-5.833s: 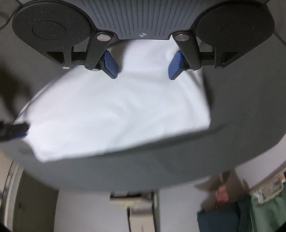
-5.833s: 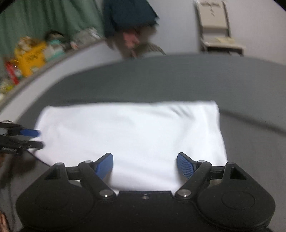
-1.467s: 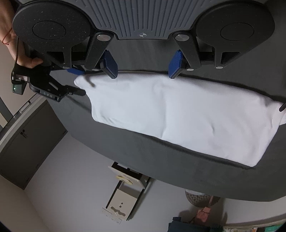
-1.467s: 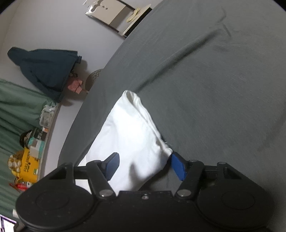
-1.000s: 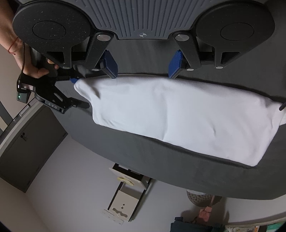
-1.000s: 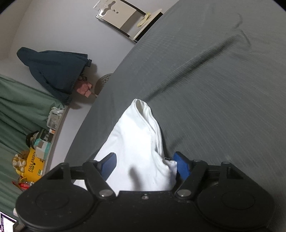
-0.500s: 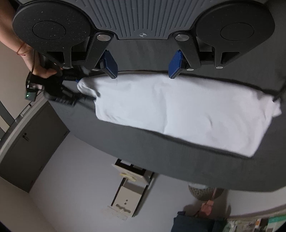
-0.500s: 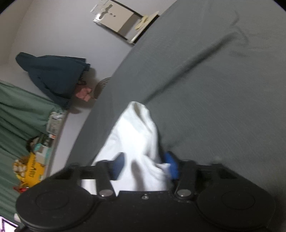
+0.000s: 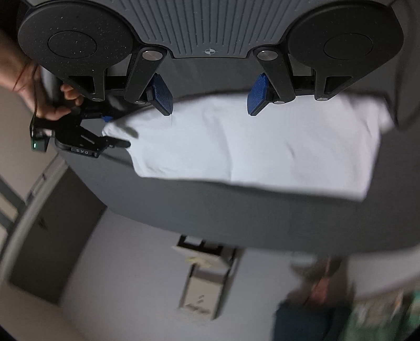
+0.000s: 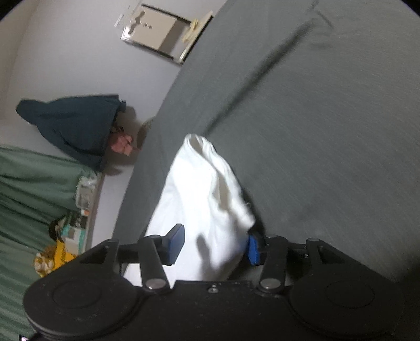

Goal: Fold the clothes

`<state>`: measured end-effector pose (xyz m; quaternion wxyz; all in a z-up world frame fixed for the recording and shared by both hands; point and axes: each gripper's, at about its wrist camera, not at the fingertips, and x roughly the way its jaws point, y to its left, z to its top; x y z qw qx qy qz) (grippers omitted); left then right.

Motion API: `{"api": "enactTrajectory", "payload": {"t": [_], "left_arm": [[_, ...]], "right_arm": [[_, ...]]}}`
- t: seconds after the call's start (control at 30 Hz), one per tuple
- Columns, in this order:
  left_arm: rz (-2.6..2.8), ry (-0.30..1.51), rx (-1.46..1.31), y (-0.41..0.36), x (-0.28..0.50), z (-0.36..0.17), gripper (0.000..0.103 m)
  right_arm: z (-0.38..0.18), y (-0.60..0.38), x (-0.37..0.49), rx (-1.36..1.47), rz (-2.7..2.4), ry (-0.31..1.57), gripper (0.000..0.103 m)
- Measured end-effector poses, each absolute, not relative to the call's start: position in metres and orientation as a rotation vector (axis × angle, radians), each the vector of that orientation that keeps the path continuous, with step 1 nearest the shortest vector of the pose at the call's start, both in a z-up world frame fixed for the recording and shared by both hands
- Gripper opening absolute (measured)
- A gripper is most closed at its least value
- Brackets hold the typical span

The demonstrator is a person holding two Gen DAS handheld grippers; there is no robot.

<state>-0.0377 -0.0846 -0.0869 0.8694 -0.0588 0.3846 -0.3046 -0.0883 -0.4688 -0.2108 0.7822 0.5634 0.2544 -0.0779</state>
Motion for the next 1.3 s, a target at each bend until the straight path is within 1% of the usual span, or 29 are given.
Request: {"api": "enactTrajectory", "payload": {"t": [0.03,0.1,0.13,0.27,0.4,0.43,0.47,0.5,0.53,0.6,0.67,0.77,0.83,1.13,1.3], "left_arm": [[-0.64,0.829,-0.146,-0.086,-0.036,-0.093,0.064],[-0.645,0.843,-0.129,-0.09,-0.037,-0.099,0.064],[-0.646,0.844,-0.103,-0.092,-0.037,-0.099,0.064],[-0.651,0.814,-0.113,-0.088,-0.042,-0.094,0.064],[-0.618,0.8,-0.129,-0.085,-0.038,-0.093,0.064],[-0.614,0.799,-0.133,-0.084,-0.037,-0.093,0.064],[-0.607,0.798,-0.136,-0.083,-0.037,-0.094,0.064],[-0.597,0.799,-0.137,-0.082,-0.036,-0.094,0.064],[-0.589,0.8,-0.139,-0.082,-0.035,-0.094,0.064],[-0.579,0.8,-0.151,-0.078,-0.034,-0.093,0.064],[-0.569,0.802,-0.173,-0.073,-0.033,-0.091,0.064],[-0.559,0.803,-0.202,-0.067,-0.029,-0.09,0.064],[-0.552,0.8,-0.207,-0.063,-0.028,-0.088,0.064],[-0.533,0.807,-0.264,-0.042,-0.02,-0.086,0.064],[-0.542,0.787,-0.337,-0.027,-0.023,-0.085,0.064]], "right_arm": [[-0.213,-0.471,-0.086,1.221,-0.169,0.534,0.041],[-0.215,-0.472,-0.087,1.238,-0.167,0.512,0.041],[-0.214,-0.47,-0.089,1.233,-0.166,0.521,0.039],[-0.208,-0.46,-0.094,1.184,-0.164,0.571,0.04],[-0.211,-0.465,-0.08,1.159,-0.17,0.533,0.039],[-0.211,-0.464,-0.077,1.15,-0.175,0.534,0.036],[-0.211,-0.464,-0.075,1.145,-0.187,0.546,0.027],[-0.211,-0.465,-0.076,1.153,-0.19,0.553,0.022],[-0.212,-0.465,-0.077,1.162,-0.191,0.558,0.019],[-0.209,-0.464,-0.081,1.172,-0.179,0.545,0.017],[-0.193,-0.458,-0.078,1.078,-0.17,0.532,0.015],[-0.162,-0.436,-0.071,0.867,-0.165,0.526,0.014],[-0.143,-0.42,-0.067,0.777,-0.15,0.514,0.014],[-0.054,-0.319,-0.038,0.348,-0.018,0.49,0.013],[-0.031,-0.264,-0.02,0.214,0.084,0.48,0.012]]}}
